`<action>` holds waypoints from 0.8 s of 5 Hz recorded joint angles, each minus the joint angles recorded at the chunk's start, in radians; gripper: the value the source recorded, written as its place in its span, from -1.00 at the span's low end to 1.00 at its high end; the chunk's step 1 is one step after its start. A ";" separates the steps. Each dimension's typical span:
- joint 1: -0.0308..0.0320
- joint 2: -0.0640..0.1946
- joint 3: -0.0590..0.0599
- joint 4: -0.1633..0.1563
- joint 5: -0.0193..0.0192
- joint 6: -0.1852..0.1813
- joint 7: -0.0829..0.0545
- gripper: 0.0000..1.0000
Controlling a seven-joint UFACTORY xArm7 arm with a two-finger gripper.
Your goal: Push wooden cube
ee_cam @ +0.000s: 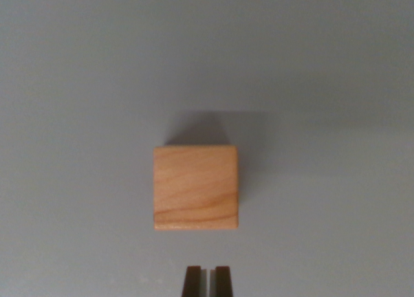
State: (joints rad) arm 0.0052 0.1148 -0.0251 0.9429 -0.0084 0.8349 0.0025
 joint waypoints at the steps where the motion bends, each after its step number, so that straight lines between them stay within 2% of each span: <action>1: 0.0000 0.000 0.000 0.000 0.0000 0.000 0.000 -1.00; 2: 0.0008 0.005 0.001 -0.039 0.0014 -0.041 -0.002 -1.00; 3: 0.0008 0.005 0.001 -0.039 0.0014 -0.041 -0.002 -1.00; 4: 0.0015 0.010 0.002 -0.073 0.0027 -0.078 -0.003 -1.00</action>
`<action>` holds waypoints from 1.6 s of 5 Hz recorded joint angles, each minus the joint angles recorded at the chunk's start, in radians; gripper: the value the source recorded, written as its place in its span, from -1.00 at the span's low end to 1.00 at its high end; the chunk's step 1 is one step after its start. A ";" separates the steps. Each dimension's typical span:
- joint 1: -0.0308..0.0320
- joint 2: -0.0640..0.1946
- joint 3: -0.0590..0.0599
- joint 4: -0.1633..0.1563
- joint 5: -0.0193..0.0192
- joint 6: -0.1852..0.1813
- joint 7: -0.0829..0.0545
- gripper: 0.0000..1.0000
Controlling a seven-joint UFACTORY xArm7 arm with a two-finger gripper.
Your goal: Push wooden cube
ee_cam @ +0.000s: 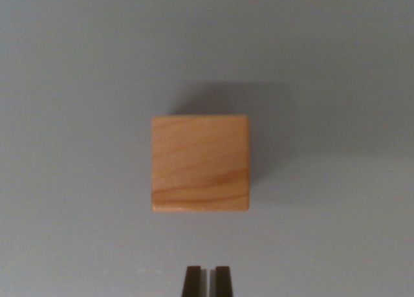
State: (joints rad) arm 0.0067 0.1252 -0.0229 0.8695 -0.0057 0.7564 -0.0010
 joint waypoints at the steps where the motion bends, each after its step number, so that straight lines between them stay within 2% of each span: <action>1: 0.0000 0.000 0.000 0.000 0.0000 0.000 0.000 -1.00; 2: 0.0007 0.005 0.001 -0.033 0.0012 -0.036 -0.002 -1.00; 3: 0.0007 0.005 0.001 -0.033 0.0012 -0.036 -0.002 -1.00; 4: 0.0013 0.009 0.002 -0.064 0.0024 -0.068 -0.003 -1.00; 5: 0.0013 0.009 0.002 -0.064 0.0024 -0.068 -0.003 -1.00; 6: 0.0019 0.013 0.003 -0.091 0.0033 -0.097 -0.004 -1.00; 7: 0.0019 0.013 0.003 -0.091 0.0033 -0.097 -0.004 -1.00; 8: 0.0023 0.016 0.003 -0.114 0.0042 -0.122 -0.005 -1.00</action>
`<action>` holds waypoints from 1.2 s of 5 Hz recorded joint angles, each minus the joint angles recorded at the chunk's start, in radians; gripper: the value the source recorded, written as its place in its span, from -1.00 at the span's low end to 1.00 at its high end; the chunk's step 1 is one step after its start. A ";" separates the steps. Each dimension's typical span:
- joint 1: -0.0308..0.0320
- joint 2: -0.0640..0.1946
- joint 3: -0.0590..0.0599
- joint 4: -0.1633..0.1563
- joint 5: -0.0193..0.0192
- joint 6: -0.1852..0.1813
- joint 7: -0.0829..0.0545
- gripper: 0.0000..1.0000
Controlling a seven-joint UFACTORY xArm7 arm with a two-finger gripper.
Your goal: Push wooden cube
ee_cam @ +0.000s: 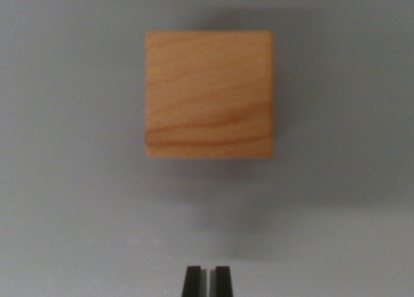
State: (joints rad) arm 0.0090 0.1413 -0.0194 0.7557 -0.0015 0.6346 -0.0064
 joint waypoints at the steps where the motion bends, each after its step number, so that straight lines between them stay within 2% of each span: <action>1: 0.0000 0.000 0.000 0.000 0.0000 0.000 0.000 -1.00; 2: 0.0004 0.003 0.001 -0.019 0.0007 -0.020 -0.001 -1.00; 6: 0.0009 0.006 0.001 -0.041 0.0015 -0.044 -0.002 -1.00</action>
